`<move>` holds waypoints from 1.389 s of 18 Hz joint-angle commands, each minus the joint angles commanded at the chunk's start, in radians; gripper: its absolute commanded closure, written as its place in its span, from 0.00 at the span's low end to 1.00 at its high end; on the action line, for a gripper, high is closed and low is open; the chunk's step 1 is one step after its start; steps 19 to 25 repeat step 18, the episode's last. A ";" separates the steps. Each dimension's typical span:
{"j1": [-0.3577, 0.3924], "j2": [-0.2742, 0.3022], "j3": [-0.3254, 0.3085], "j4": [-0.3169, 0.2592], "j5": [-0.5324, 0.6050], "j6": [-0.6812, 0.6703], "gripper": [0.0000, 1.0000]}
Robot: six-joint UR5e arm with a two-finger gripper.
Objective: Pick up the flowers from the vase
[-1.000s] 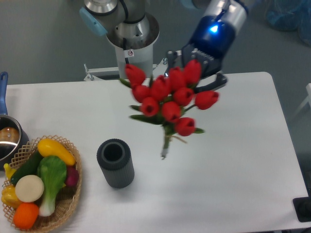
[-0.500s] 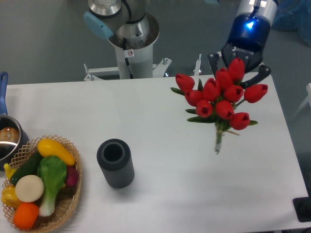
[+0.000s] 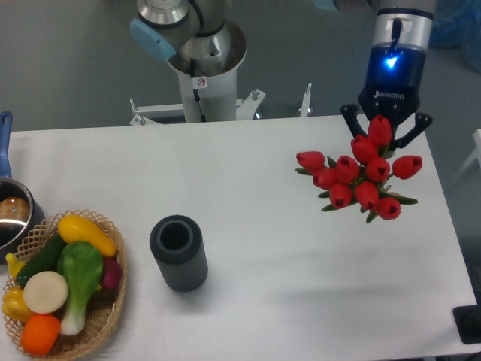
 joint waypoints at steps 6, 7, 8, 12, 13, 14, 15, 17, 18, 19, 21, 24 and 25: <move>-0.058 -0.086 0.075 -0.044 0.193 0.015 1.00; -0.071 -0.110 0.092 -0.058 0.214 0.044 1.00; -0.072 -0.118 0.098 -0.075 0.234 0.049 1.00; -0.077 -0.135 0.126 -0.192 0.344 0.069 1.00; -0.091 -0.147 0.133 -0.213 0.378 0.072 1.00; -0.097 -0.149 0.141 -0.225 0.399 0.083 1.00; -0.100 -0.149 0.147 -0.250 0.415 0.100 1.00; -0.098 -0.154 0.179 -0.314 0.421 0.123 1.00; -0.100 -0.158 0.195 -0.336 0.421 0.127 1.00; -0.100 -0.158 0.195 -0.336 0.421 0.127 1.00; -0.100 -0.158 0.195 -0.336 0.421 0.127 1.00; -0.100 -0.158 0.195 -0.336 0.421 0.127 1.00; -0.100 -0.158 0.195 -0.336 0.421 0.127 1.00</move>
